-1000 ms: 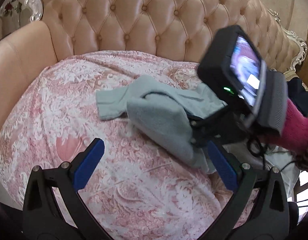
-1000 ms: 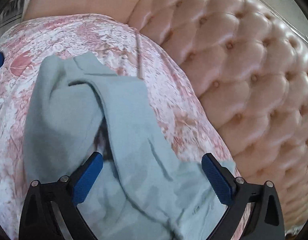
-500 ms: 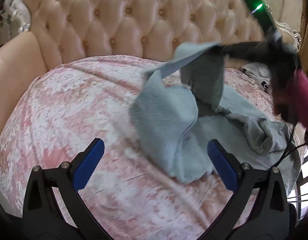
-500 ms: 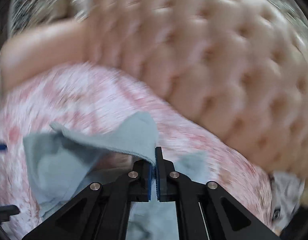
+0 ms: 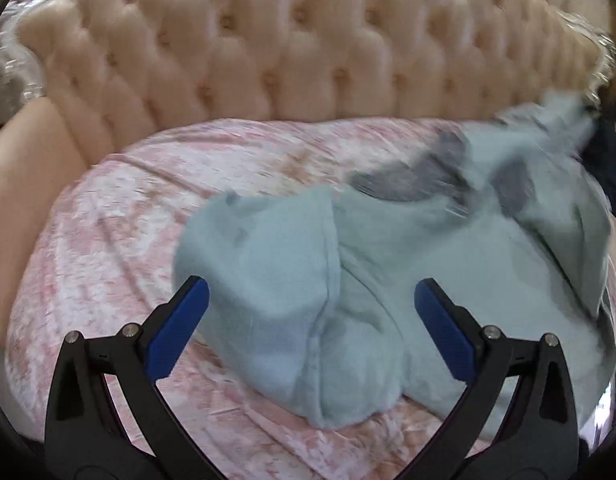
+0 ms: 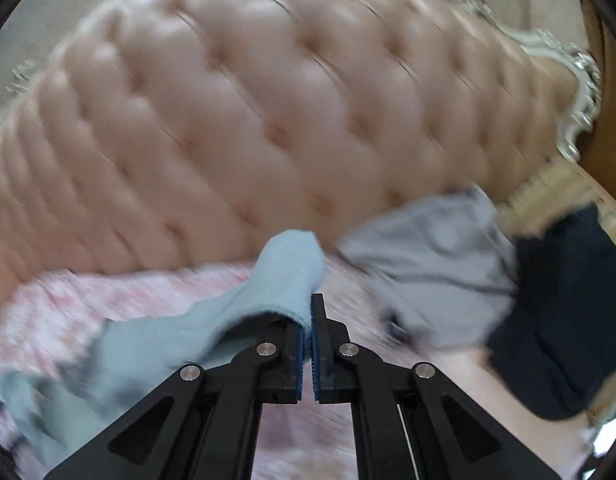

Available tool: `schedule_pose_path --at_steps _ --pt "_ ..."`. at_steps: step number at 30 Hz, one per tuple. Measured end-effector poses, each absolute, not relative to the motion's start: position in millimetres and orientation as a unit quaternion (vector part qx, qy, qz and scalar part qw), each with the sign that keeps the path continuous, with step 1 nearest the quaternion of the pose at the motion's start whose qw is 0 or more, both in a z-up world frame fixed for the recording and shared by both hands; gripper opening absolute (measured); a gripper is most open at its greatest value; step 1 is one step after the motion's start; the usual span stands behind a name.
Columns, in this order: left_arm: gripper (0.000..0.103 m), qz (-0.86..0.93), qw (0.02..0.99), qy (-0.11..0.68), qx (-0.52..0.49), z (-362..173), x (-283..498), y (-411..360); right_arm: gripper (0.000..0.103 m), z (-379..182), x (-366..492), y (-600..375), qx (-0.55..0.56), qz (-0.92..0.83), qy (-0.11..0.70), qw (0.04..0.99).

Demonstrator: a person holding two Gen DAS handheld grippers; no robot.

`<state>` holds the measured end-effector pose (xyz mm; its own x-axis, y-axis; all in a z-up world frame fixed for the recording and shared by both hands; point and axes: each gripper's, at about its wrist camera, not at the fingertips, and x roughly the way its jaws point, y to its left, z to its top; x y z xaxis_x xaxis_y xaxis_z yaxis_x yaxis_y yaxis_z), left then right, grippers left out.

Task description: Fold clothes

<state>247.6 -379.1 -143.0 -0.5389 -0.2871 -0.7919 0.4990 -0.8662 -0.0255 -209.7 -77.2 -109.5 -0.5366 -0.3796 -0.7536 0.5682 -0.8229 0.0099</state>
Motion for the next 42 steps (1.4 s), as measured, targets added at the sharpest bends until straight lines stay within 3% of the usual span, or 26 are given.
schedule_pose_path --at_steps 1,2,3,4,5,8,18,19,20,21,23,24,25,32,42 --pt "0.103 -0.863 0.234 0.128 0.429 -145 247 -383 0.006 -127 -216 -69 0.425 -0.857 0.125 0.265" --pt "0.103 -0.858 0.242 0.13 0.434 -147 247 -387 0.019 -145 -223 -60 0.453 -0.844 0.131 0.257" --pt "0.103 -0.852 0.25 0.133 0.44 -149 247 -391 0.059 -166 -228 -51 0.488 -0.828 0.117 0.251" --pt "0.103 -0.847 0.258 0.135 0.445 -151 247 -395 0.084 -186 -234 -42 0.524 -0.809 0.097 0.246" --pt "0.103 -0.841 0.266 0.138 0.451 -153 246 -400 0.103 -202 -233 -33 0.546 -0.796 0.071 0.252" --pt "0.103 -0.823 0.29 0.145 0.466 -159 246 -412 0.103 -222 -211 -19 0.546 -0.781 0.02 0.302" --pt "0.103 -0.746 0.33 0.101 0.569 -207 202 -424 0.103 -195 -148 -24 0.495 -0.785 0.01 0.372" --pt "0.099 -0.745 0.335 0.093 0.569 -205 199 -423 0.103 -192 -143 -24 0.492 -0.785 0.009 0.376" --pt "0.092 -0.747 0.333 0.092 0.568 -204 197 -421 0.103 -189 -139 -25 0.489 -0.786 0.009 0.379" --pt "0.07 -0.755 0.319 0.106 0.564 -202 197 -420 0.103 -187 -134 -27 0.485 -0.786 0.01 0.382" --pt "0.047 -0.765 0.301 0.123 0.556 -201 199 -418 0.103 -181 -123 -29 0.477 -0.787 0.012 0.391" --pt "0.022 -0.769 0.3 0.118 0.552 -200 199 -415 0.103 -177 -117 -31 0.472 -0.787 0.013 0.397" --pt "0.016 -0.773 0.299 0.115 0.548 -199 201 -414 0.103 -174 -111 -33 0.467 -0.787 0.014 0.402" --pt "0.013 -0.803 0.289 0.183 0.488 -178 229 -434 0.103 -140 -70 -50 0.428 -0.779 0.018 0.458" --pt "0.013 -0.851 0.293 0.15 0.409 -102 268 -427 0.103 -127 -14 -84 0.417 -0.745 0.054 0.518"
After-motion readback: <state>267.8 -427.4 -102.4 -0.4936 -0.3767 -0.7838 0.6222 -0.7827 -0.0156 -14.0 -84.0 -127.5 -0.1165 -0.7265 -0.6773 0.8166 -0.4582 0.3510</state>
